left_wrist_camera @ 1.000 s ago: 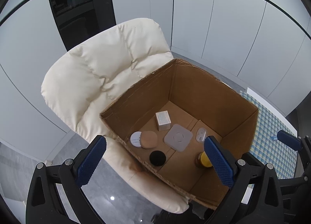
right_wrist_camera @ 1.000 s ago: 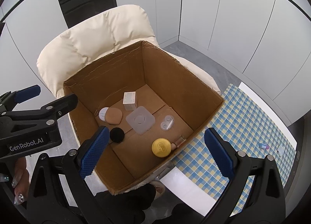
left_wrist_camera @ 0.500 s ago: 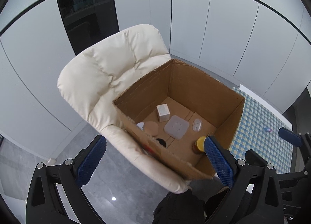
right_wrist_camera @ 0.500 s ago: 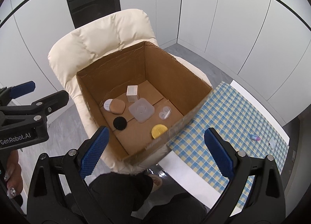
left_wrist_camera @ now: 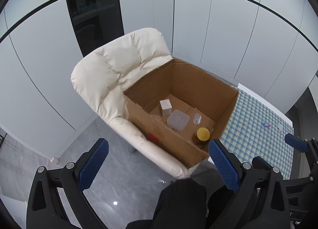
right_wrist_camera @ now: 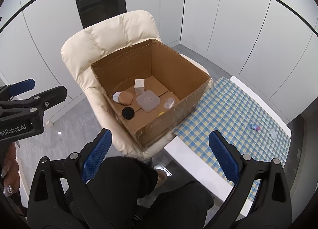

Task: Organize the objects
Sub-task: 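Withdraw both open tools from the cardboard box back toward the table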

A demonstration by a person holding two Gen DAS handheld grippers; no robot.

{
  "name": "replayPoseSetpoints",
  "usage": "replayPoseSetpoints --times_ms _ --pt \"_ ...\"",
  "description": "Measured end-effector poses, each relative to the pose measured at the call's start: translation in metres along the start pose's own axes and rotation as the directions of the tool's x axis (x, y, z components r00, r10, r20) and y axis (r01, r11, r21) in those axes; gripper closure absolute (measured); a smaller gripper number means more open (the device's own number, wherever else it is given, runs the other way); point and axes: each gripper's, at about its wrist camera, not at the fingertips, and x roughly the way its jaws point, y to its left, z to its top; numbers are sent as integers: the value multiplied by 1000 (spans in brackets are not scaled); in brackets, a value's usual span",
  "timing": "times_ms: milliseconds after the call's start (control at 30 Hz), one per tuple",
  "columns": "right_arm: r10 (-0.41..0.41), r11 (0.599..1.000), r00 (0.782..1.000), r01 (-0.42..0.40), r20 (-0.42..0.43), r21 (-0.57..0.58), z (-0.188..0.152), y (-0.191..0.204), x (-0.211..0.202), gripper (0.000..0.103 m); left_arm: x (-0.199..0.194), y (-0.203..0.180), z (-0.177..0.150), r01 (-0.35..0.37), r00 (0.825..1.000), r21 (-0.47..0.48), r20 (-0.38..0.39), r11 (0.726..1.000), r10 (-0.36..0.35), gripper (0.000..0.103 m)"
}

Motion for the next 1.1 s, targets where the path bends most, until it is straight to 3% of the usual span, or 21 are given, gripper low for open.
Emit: replayPoseSetpoints --times_ms 600,1100 --pt "45 998 999 -45 3 31 -72 12 -59 3 -44 -4 -83 78 996 -12 -29 997 -79 2" --pt "86 994 996 -83 -38 73 -129 18 -70 3 -61 -2 -118 114 992 -36 -60 993 -115 2"
